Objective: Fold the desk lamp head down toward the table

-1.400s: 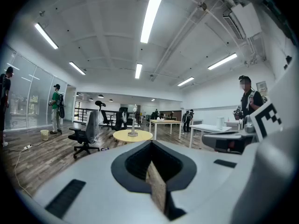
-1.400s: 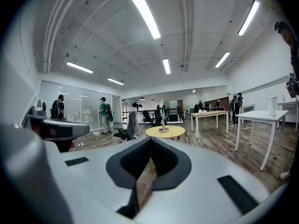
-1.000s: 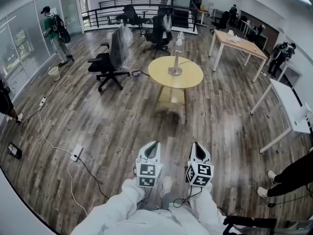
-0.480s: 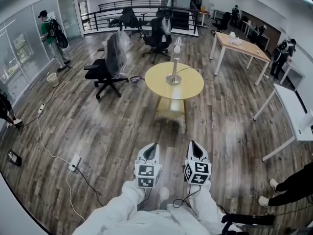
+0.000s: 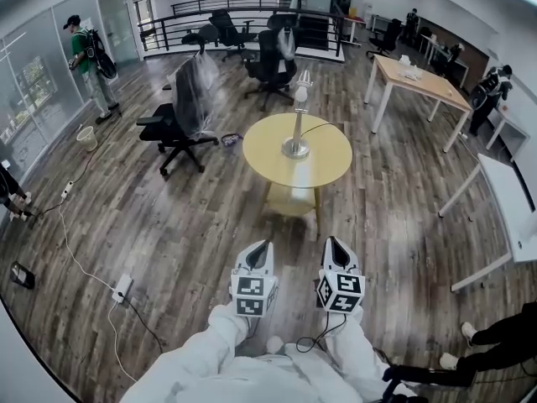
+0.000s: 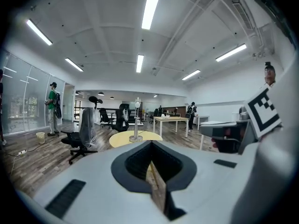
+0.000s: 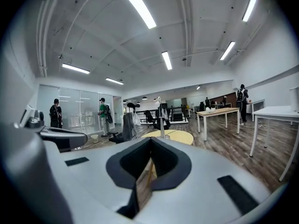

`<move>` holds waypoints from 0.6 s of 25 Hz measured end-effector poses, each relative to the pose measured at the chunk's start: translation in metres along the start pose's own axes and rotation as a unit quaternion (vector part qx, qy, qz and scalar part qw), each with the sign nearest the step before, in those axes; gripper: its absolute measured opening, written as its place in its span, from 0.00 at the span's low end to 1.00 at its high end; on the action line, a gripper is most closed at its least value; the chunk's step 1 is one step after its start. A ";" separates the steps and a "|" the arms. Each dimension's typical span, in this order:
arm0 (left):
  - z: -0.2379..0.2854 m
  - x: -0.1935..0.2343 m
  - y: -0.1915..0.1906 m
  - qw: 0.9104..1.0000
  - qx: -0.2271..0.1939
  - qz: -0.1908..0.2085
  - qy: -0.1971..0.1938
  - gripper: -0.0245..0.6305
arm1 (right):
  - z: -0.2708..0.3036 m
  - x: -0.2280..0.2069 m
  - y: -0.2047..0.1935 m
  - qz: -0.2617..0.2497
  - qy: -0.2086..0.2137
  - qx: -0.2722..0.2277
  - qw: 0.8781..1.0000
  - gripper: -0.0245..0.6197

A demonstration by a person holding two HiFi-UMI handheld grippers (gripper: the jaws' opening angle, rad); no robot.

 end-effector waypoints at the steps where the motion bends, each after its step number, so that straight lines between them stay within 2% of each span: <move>1: 0.008 0.003 0.002 1.000 0.000 0.001 0.002 0.04 | 0.008 -0.002 0.001 -0.003 0.002 0.001 1.000 0.06; 15: 0.104 0.038 0.009 1.000 0.016 -0.010 -0.001 0.04 | 0.102 -0.027 -0.002 0.001 0.002 0.023 1.000 0.06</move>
Point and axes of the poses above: the fingertips, and each gripper's own axes: z forward along the fingers, x to its left, y out of its top, the point moved 4 cm from there along -z, backward along the fingers, and after that the axes turned 3 degrees about z, right-handed, at the moved point
